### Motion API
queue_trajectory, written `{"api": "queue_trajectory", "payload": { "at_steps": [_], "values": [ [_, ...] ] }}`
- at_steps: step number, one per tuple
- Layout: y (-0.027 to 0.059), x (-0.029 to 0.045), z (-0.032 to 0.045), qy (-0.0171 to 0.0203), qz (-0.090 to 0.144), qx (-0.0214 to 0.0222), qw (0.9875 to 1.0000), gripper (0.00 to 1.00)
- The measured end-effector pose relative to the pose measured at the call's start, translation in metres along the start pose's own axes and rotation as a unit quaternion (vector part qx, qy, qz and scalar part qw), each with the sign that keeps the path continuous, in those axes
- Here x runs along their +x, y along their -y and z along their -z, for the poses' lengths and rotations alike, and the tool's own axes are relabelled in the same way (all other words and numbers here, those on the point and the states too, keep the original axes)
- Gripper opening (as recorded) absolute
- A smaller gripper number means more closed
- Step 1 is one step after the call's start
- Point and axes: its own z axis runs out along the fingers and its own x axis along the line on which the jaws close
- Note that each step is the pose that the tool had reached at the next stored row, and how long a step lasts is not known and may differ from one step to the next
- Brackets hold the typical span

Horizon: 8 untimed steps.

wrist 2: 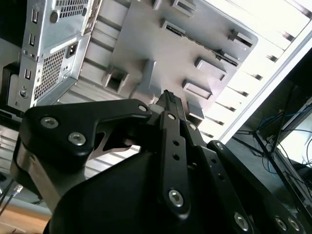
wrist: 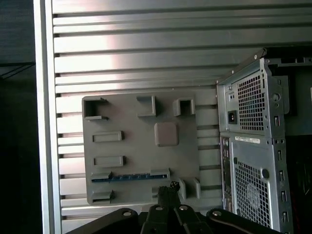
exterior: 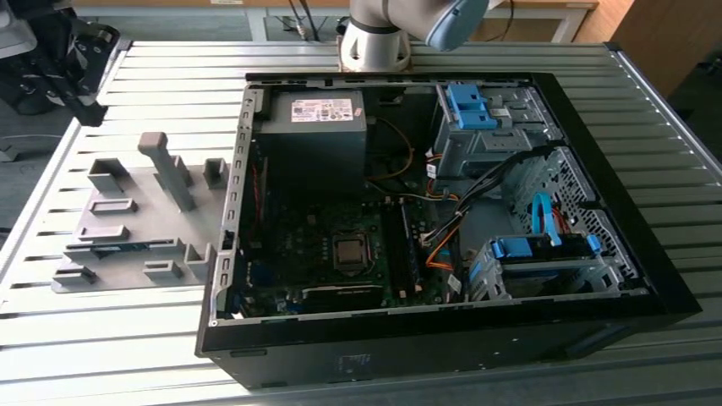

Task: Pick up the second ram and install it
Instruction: 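Reach for the second ram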

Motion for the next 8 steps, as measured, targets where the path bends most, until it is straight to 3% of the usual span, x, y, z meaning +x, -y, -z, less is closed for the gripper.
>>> {"api": "queue_trajectory", "payload": {
  "at_steps": [4,8],
  "values": [
    [0.0012,0.0018,-0.0010,-0.0007,0.017,-0.0005,0.9999,0.10],
    [0.0019,0.0086,-0.0012,-0.0010,0.020,-0.0005,0.9998,0.10]
  ]
}}
